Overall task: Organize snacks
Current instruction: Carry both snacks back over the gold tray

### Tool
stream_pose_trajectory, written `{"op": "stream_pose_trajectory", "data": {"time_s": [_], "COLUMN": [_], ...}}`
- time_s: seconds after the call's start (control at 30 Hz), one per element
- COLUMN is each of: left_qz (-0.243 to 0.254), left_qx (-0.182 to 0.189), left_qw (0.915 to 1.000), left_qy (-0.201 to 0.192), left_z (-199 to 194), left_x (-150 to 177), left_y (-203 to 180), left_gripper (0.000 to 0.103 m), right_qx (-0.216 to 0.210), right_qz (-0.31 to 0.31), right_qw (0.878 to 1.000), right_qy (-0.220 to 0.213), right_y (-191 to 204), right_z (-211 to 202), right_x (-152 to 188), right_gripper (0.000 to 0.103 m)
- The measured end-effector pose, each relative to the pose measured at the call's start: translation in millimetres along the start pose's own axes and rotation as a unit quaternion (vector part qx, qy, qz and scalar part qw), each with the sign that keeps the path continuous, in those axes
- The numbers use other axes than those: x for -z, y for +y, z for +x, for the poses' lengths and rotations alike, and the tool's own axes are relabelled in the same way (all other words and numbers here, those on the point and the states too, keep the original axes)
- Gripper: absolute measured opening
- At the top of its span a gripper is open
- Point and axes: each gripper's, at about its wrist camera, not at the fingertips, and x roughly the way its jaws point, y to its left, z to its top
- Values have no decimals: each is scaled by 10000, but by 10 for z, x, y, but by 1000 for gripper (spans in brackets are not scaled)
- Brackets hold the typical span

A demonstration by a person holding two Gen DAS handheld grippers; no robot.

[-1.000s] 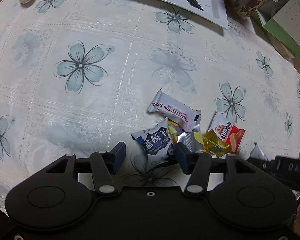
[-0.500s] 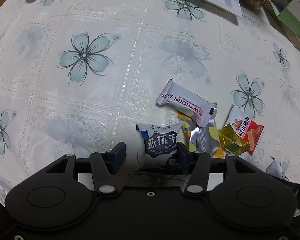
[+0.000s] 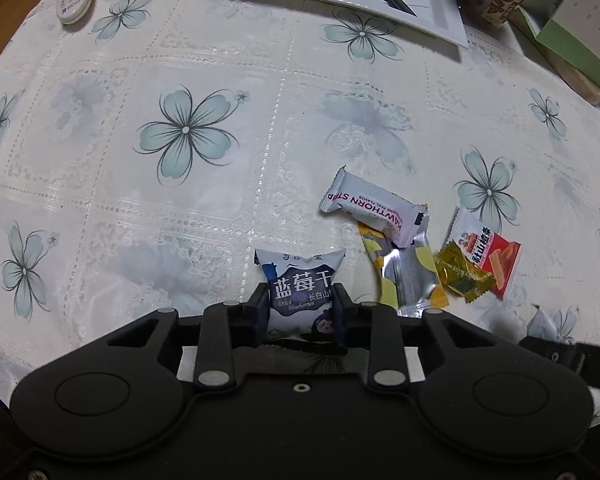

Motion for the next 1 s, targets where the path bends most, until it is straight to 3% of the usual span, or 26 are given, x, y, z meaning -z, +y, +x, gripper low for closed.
{"op": "stream_pose_trajectory", "data": {"time_s": [0.23,0.33,0.53,0.73,1.0], "left_qz": [57,138,405,502,485], "left_qx": [173,309,265,183,170], "left_qw": [9997,9993,9988,9985,9982], "left_qy": [-153,-170,-63,132,310], "left_z": [-434,-591,-777,-793,-753], "left_x": [504,788,1318,1723,2114], "left_y": [133,136,55,26,36], "left_gripper": [40,40,40,40,41], "right_qx": [-8,-209,-775,-707,-570], "right_qz": [111,245,381,228,-21], "right_qw": [9995,9988,9962,9972,9983], "right_qy": [-303,-373,-80,102,76], "right_y": [-124,-246,-479,-577,-614], "right_z": [-155,-260,-362,-413,-491], "right_x": [215,507,1168,1748,2204], "right_gripper": [47,47,47,47,47]}}
